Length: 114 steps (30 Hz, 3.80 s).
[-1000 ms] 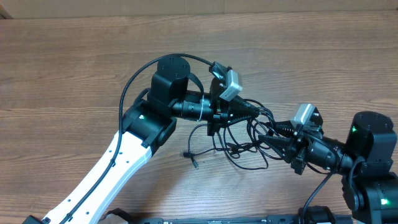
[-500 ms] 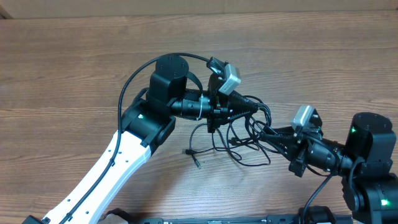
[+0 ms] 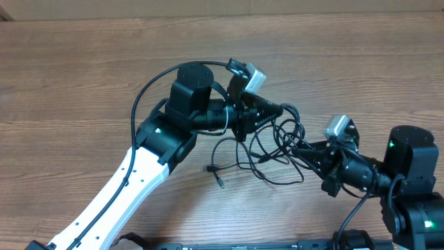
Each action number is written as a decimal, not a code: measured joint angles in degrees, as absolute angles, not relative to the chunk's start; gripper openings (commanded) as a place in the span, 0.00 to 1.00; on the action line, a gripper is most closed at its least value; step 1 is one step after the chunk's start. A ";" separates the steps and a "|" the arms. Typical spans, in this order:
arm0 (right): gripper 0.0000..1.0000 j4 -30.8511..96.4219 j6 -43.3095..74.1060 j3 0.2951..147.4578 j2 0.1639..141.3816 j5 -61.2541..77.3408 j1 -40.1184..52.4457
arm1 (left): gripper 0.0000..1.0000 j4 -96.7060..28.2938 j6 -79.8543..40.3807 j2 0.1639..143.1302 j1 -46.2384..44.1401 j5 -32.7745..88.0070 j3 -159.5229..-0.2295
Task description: Untangle cables
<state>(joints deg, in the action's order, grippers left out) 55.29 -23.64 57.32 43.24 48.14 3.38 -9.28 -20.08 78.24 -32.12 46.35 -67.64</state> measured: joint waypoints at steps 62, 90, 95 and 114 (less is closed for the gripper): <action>0.04 52.10 -19.46 57.32 43.24 42.89 3.42 | 0.43 -7.66 -14.81 78.24 -37.52 60.95 -67.64; 0.04 61.95 -27.42 57.34 43.29 53.28 3.38 | 0.04 -8.25 -41.25 78.24 -37.91 33.39 -67.64; 0.08 61.56 -20.82 57.34 43.24 41.89 3.42 | 0.04 -8.27 -36.99 78.24 -37.89 32.80 -67.64; 1.00 56.71 -8.10 57.34 43.24 26.52 3.42 | 0.04 -9.26 -25.65 78.24 -37.89 38.39 -67.64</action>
<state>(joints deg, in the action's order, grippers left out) 56.71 -8.10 57.34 43.24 26.52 3.42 -9.26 -25.65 78.24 -37.89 38.39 -67.64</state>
